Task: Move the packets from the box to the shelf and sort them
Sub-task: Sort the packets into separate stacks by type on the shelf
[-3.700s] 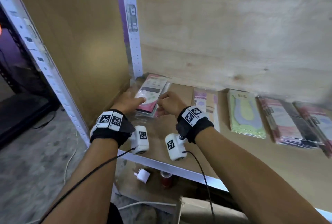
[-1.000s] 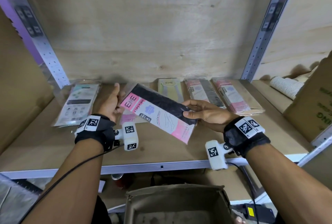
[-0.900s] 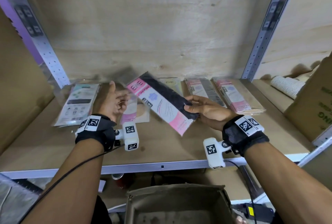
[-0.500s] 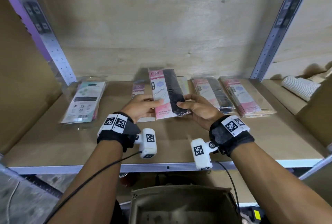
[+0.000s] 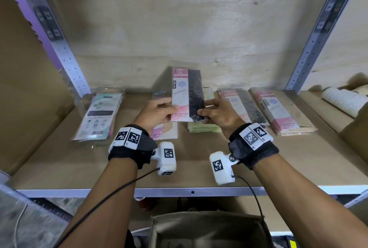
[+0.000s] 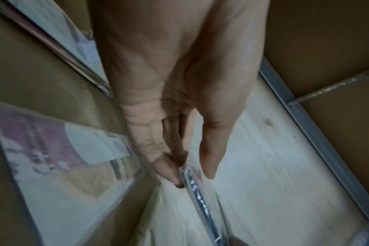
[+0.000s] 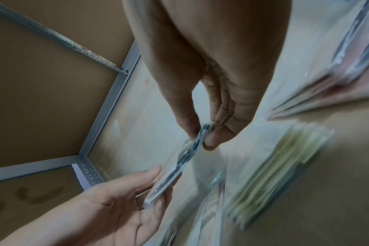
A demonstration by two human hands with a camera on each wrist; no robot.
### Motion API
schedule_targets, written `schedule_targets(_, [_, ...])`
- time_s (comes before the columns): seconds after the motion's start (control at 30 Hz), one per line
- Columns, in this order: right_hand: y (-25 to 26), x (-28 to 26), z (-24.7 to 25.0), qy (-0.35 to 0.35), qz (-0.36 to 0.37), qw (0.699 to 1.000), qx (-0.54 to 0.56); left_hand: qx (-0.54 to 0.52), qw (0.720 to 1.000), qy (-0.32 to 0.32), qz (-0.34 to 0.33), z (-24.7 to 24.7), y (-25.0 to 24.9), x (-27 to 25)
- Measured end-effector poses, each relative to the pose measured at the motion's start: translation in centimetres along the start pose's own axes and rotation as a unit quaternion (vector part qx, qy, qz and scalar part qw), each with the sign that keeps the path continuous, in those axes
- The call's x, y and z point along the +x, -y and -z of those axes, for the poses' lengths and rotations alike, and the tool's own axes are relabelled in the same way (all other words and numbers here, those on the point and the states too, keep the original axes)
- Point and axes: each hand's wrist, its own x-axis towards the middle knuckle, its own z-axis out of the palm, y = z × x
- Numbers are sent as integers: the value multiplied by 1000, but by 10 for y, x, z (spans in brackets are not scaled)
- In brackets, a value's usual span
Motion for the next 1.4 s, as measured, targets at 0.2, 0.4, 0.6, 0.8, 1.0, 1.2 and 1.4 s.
schedule_targets(0.2, [0,5,55,-134,46,988,-53,47,997,58,-12,-56,-19,13])
schedule_targets(0.4, [-8,7,113,-218,16,969,-114,108,991,82,11,-126,-30,38])
schedule_targets(0.6, [-15,4,141,-240,8,948,-209,124,989,59,55,-168,-24,47])
schedule_targets(0.8, [-18,3,147,-214,-45,946,-238,130,988,40,66,-177,-11,42])
schedule_targets(1.0, [-20,2,148,-198,-62,941,-268,130,988,35,72,-179,-12,39])
schedule_targets(1.2, [-18,1,148,-195,-61,942,-266,155,985,44,68,-177,-13,39])
schedule_targets(1.4, [-13,-4,144,-218,-17,926,-308,196,979,10,46,-159,-15,35])
